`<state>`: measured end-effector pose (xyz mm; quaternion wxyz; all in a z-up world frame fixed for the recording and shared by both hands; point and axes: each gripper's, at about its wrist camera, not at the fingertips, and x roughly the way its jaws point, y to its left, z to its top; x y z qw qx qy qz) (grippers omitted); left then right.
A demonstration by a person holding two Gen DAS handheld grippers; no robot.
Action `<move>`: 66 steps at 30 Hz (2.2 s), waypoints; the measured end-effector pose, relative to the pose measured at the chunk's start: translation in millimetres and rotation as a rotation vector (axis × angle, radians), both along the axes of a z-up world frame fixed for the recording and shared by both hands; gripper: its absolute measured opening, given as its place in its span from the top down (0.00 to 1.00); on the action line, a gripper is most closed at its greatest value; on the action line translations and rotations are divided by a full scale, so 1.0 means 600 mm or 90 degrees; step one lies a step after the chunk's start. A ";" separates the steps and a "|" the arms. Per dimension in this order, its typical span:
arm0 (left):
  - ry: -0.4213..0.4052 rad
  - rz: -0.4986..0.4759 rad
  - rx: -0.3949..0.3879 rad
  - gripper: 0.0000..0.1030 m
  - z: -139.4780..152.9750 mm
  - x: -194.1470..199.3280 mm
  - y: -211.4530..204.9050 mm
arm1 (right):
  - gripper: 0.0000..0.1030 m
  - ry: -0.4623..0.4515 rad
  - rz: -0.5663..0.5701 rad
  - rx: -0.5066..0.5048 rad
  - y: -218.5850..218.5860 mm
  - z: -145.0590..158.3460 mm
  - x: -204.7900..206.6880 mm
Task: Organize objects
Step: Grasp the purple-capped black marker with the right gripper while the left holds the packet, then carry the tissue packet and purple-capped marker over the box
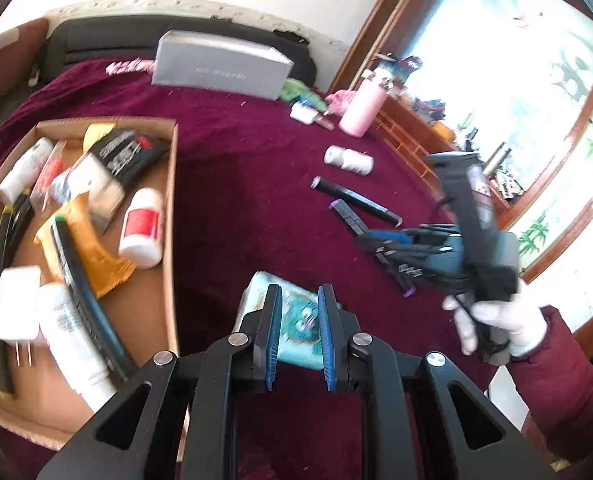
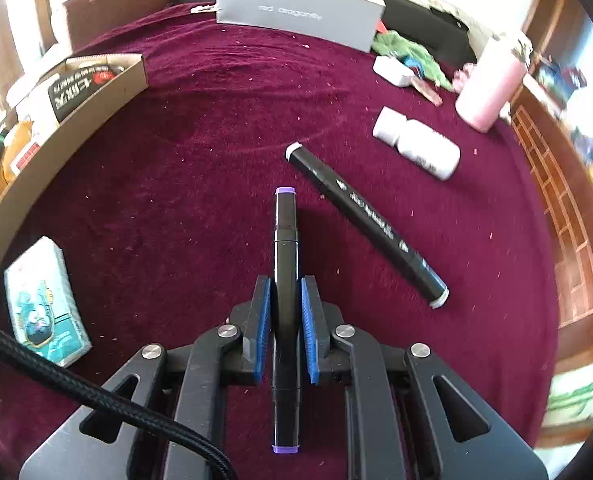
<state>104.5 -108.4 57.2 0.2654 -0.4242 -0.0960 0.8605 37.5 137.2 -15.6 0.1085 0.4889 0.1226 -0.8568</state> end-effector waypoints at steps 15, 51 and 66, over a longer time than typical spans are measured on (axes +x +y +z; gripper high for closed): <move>-0.100 0.078 -0.086 0.47 -0.046 -0.033 0.067 | 0.88 -0.042 -0.042 -0.174 0.034 -0.004 0.053; -0.021 0.008 -0.078 0.61 -0.027 -0.030 0.089 | 0.89 -0.025 -0.078 -0.311 0.062 0.022 0.066; -0.015 0.023 -0.053 0.61 -0.026 -0.017 0.054 | 0.88 0.007 -0.090 -0.132 0.018 0.001 0.066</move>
